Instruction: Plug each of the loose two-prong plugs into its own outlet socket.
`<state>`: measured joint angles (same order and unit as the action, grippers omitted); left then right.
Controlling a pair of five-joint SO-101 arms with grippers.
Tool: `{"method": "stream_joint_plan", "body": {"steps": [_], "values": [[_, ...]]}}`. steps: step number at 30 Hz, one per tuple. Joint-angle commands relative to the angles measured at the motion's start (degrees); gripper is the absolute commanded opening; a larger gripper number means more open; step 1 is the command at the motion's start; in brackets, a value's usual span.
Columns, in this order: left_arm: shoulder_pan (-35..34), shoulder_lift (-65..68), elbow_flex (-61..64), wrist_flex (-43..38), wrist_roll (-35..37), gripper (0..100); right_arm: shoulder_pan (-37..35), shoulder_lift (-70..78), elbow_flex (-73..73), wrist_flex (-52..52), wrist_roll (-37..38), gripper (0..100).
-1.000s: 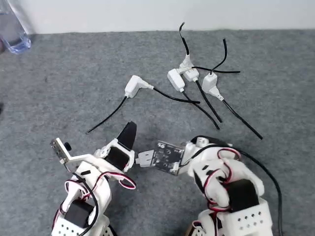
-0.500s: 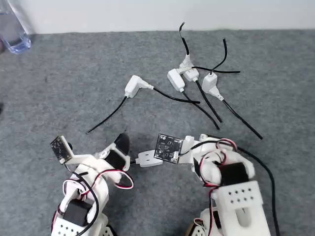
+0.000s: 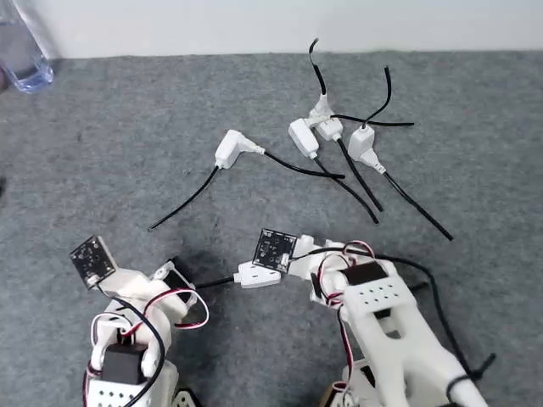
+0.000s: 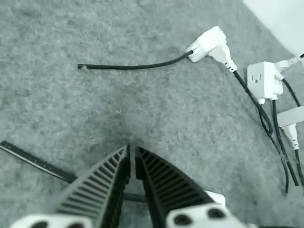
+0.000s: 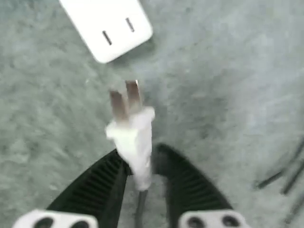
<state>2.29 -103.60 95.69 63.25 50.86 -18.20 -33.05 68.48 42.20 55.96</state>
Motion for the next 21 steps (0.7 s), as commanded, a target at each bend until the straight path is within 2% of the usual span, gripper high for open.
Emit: {"method": "stream_joint_plan", "body": {"steps": [1,3,10,15,21], "values": [[-0.26,-0.7,-0.31,0.09,-0.7,2,-0.31,0.4,-1.76,1.54,-1.58,29.4],[-0.26,-0.7,-0.31,0.0,-0.7,2,-0.48,-0.84,-1.85,4.35,-1.49,31.1],[-0.26,-0.7,-0.31,-0.09,-0.7,2,-1.63,-9.1,-9.05,19.12,0.7,26.6],[-0.26,-0.7,-0.31,-0.18,-0.7,2,-3.21,-10.07,-12.48,16.22,0.88,26.3],[-0.26,-0.7,-0.31,-0.18,-0.7,2,-6.9,2.07,-12.75,8.31,-2.46,26.3]]}}
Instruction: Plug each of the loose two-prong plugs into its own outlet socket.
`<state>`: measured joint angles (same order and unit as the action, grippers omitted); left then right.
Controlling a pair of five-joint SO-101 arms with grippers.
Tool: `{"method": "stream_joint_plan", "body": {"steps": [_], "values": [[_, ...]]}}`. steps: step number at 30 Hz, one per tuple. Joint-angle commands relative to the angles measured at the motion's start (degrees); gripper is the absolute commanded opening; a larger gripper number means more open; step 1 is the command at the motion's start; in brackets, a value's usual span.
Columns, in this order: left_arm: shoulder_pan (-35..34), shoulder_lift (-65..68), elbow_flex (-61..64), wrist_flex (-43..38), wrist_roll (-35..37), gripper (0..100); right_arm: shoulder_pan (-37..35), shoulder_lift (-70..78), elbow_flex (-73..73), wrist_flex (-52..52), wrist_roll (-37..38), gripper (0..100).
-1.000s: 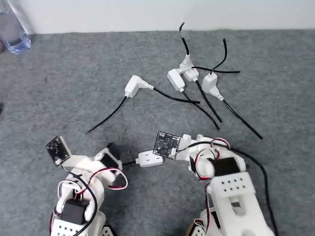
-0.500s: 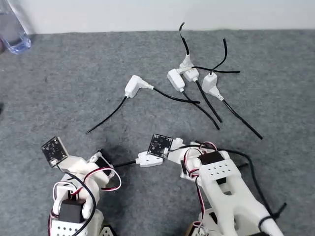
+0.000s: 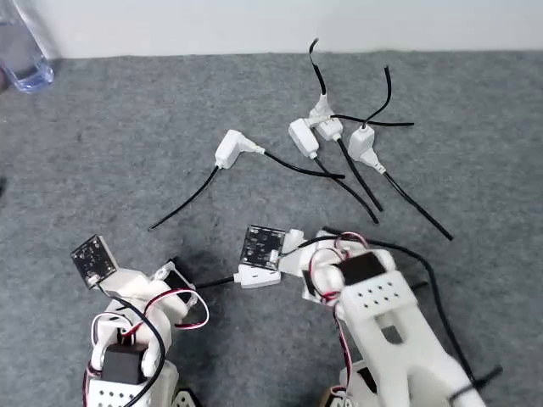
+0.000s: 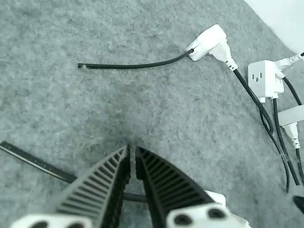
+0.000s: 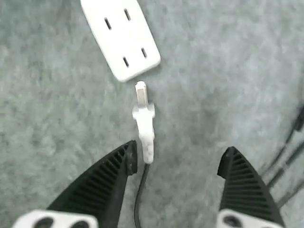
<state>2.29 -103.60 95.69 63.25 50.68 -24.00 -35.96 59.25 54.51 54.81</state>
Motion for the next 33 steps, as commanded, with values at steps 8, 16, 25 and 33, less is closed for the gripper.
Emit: {"method": "stream_joint_plan", "body": {"steps": [8,16,25,33], "values": [[-0.26,-0.7,-0.31,-0.18,-0.53,2,3.65,11.3,-6.15,-7.34,-0.09,26.3],[-0.26,-0.7,-0.31,-0.18,-0.53,2,5.32,11.74,-9.58,-9.45,1.23,26.2],[-0.26,-0.7,-0.22,-0.18,-0.53,2,3.74,19.56,-9.14,-14.37,1.23,26.2],[-0.26,-0.7,-0.22,-0.18,-0.53,2,3.3,20.62,-9.14,-12.0,1.05,26.2]]}}
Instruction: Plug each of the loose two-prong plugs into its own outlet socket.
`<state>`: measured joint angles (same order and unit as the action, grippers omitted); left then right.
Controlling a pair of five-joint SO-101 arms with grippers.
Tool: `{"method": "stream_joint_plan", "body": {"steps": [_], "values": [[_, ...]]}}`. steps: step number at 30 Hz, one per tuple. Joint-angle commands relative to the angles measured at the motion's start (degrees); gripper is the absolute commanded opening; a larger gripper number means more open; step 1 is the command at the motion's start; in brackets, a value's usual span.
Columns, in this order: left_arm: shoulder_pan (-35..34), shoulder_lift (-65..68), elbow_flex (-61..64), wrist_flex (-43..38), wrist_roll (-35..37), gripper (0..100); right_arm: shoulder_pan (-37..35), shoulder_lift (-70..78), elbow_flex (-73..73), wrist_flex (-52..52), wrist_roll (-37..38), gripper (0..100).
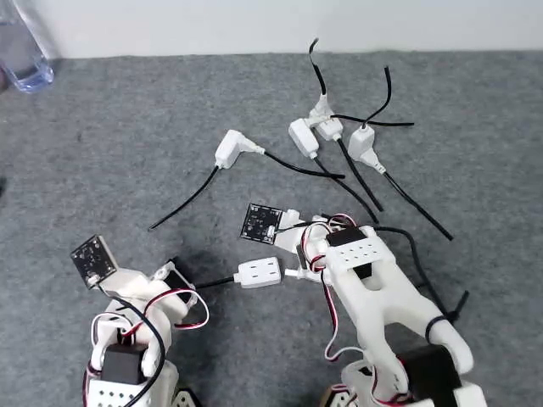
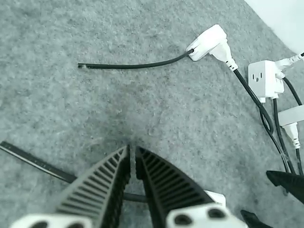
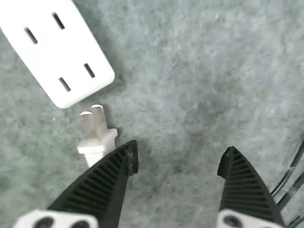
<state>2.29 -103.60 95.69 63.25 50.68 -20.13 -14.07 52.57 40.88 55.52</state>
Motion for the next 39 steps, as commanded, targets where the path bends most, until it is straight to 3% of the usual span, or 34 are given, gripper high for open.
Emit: {"method": "stream_joint_plan", "body": {"steps": [1,29,33,39], "values": [[-0.26,-0.7,-0.22,-0.18,-0.53,2,-1.1,-1.8,-2.46,2.77,-0.18,26.2],[-0.35,-0.7,-0.22,-0.18,-0.53,2,-7.96,-14.37,2.29,16.48,-3.16,26.2],[-0.53,-0.7,-0.22,-0.18,-0.53,2,-12.53,-14.73,5.45,17.19,-1.93,26.2],[-0.62,-0.7,-0.22,0.0,-0.53,2,-12.44,-14.2,6.07,16.84,3.52,23.0]]}}
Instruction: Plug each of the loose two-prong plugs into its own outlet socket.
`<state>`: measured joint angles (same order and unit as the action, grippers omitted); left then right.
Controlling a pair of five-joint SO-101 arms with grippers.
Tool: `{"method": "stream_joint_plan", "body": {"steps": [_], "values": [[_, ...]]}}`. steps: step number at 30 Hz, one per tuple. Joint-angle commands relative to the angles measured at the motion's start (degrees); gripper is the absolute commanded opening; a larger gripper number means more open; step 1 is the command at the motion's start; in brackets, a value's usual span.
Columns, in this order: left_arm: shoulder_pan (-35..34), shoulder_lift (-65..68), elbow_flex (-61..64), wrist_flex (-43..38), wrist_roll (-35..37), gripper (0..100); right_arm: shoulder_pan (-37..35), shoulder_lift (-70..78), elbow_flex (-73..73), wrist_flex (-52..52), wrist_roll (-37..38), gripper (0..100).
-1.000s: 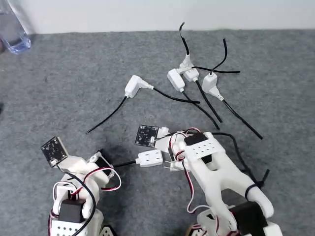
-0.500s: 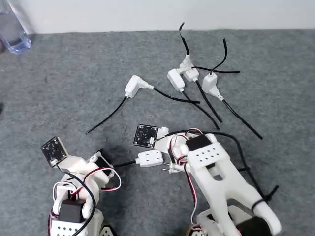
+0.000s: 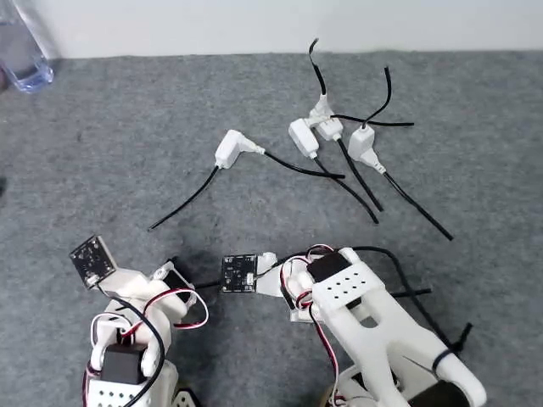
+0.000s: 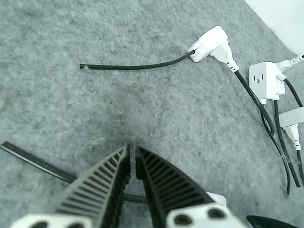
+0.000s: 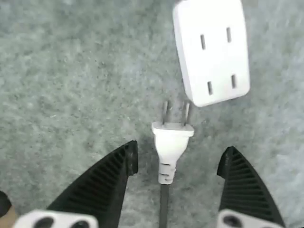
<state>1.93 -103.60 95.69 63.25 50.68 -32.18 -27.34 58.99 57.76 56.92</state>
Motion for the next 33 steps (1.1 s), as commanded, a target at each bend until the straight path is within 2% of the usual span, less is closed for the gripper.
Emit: {"method": "stream_joint_plan", "body": {"steps": [1,5,12,19,33], "values": [[-0.18,-0.7,-0.22,0.0,-0.53,2,-0.31,-0.92,-0.35,-0.04,2.81,21.6],[0.0,-0.7,-0.22,-0.09,-0.53,2,-0.31,-0.84,0.0,-0.4,4.13,21.4],[-0.26,-0.7,-0.22,-0.09,-0.53,2,-0.31,5.49,1.67,-8.04,3.52,22.6],[-0.35,-0.7,-0.22,-0.09,-0.53,2,-0.31,12.88,-4.92,-6.9,2.29,22.8],[-0.09,-0.7,-0.22,0.09,-0.53,2,0.57,16.48,-8.88,-7.78,2.11,22.9]]}}
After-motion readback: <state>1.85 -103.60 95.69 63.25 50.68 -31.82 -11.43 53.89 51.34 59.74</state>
